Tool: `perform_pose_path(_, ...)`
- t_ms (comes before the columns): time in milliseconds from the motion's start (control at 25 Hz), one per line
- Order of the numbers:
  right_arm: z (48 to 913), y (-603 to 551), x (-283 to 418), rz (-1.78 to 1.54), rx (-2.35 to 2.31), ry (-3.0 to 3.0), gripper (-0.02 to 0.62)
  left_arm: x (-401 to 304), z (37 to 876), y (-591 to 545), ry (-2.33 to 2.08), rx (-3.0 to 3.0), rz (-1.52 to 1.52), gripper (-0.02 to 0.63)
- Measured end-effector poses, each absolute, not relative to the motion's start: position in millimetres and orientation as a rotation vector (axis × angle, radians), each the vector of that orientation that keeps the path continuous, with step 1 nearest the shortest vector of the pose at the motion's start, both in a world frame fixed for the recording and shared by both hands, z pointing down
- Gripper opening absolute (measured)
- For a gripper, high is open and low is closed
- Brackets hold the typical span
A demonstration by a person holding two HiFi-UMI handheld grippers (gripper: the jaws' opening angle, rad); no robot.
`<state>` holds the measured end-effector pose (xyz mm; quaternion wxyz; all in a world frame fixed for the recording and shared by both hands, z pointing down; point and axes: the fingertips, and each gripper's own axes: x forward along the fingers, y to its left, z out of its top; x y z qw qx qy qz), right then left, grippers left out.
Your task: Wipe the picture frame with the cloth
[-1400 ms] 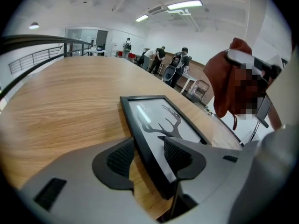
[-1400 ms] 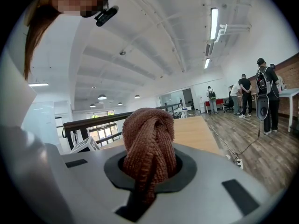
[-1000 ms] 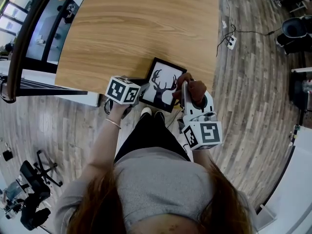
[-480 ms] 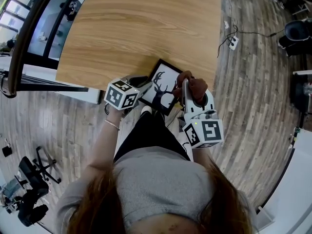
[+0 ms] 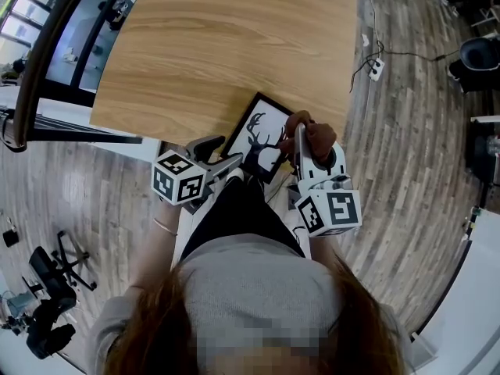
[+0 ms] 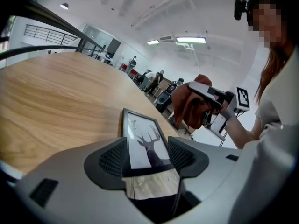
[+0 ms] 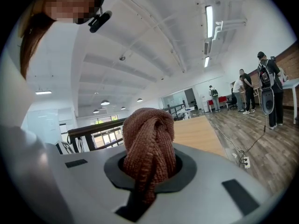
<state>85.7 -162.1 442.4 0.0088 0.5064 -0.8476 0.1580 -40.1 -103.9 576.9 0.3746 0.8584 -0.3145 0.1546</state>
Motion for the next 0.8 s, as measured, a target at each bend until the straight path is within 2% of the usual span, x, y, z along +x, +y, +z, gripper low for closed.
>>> perform_pose_path(160,441.5,-162.2,79.5,0.496,1.56,-2.66,0.044,-50.4,599.9,-69.0,-0.806,2.054,0.439,0.267)
perform_pose_path(320,444.0,-161.5,74.5,0.505,1.543,-2.662,0.044,-49.5,627.0,-50.2,-0.757,1.887,0.312,0.267)
perform_pose_path(520,447.9,-160.4,68.7,0.513,1.522,-2.66,0.044,-21.6,644.3,-52.2,-0.59,1.749,0.048,0.268)
perform_pose_path(800,452.3,-156.0,64.8,0.522,1.507,-2.661,0.044,12.1,643.2,-61.9,-0.391,1.724,0.009,0.267)
